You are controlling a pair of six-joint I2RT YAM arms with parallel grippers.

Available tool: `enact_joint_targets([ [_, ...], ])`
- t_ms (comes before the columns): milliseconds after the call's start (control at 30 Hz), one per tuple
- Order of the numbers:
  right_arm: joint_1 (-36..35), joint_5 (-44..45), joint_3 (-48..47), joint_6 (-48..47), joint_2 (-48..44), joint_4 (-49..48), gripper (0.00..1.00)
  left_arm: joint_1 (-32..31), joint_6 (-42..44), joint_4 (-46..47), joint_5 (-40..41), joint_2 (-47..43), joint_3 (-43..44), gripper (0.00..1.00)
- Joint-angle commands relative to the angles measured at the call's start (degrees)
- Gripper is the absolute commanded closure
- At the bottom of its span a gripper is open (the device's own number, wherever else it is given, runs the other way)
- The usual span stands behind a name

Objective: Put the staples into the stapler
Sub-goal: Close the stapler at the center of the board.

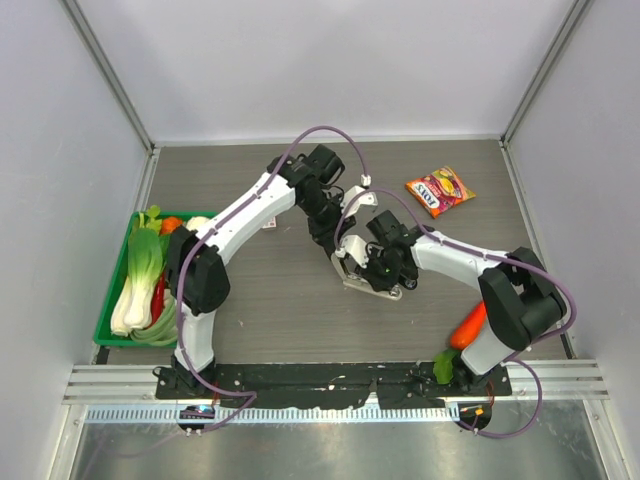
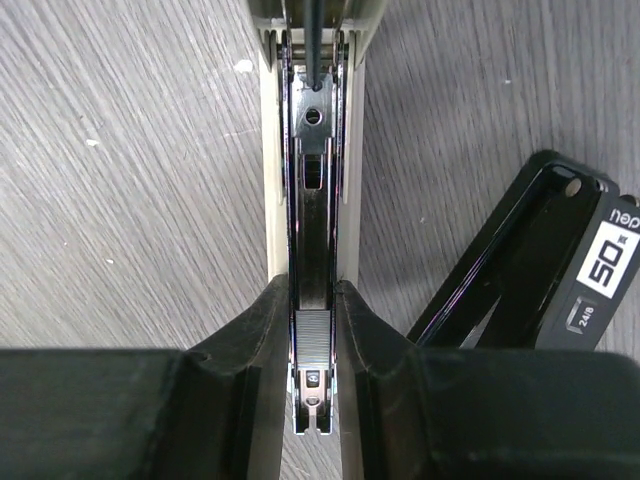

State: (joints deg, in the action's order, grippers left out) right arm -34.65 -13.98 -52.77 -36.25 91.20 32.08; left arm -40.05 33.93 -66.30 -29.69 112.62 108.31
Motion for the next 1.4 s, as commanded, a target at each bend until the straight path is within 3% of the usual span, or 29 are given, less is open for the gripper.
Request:
enact_joint_targets([
  [0, 2.7, -5.0, 1.0, 2.5, 0.1, -1.1, 0.81, -4.4, -6.0, 2.8, -13.5, 0.2, 2.4, 1.0],
  [167, 5.4, -7.6, 1.1, -0.7, -3.3, 1.8, 0.71, -4.2, -6.1, 4.5, -10.3, -2.9, -2.2, 1.0],
  [700, 5.4, -13.1, 2.2, -6.6, -16.4, 7.2, 0.56, -1.6, -5.7, 3.4, -5.6, -11.3, -10.8, 1.0],
  [800, 5.4, -12.0, 4.2, -9.0, -19.9, 9.2, 0.61, -1.0, -5.5, 2.5, -4.9, -12.5, -11.4, 1.0],
  [933, 5.3, -9.3, 9.0, -12.4, -24.7, 10.5, 0.81, -1.0, -5.5, 1.9, -4.3, -13.7, -11.9, 1.0],
  [1033, 5.4, -8.8, 13.7, -15.5, -28.0, 8.9, 0.89, -1.0, -5.8, 2.1, -4.2, -13.3, -11.9, 1.0],
  [1233, 3.3, -7.3, 18.9, -17.7, -28.5, 3.4, 0.96, -2.0, -7.0, 1.5, -4.8, -8.3, -8.9, 1.0],
  [1367, -2.1, -3.4, 20.5, -16.8, -25.4, -0.3, 0.97, -3.4, -7.4, 0.7, -4.7, -5.4, -6.3, 1.0],
])
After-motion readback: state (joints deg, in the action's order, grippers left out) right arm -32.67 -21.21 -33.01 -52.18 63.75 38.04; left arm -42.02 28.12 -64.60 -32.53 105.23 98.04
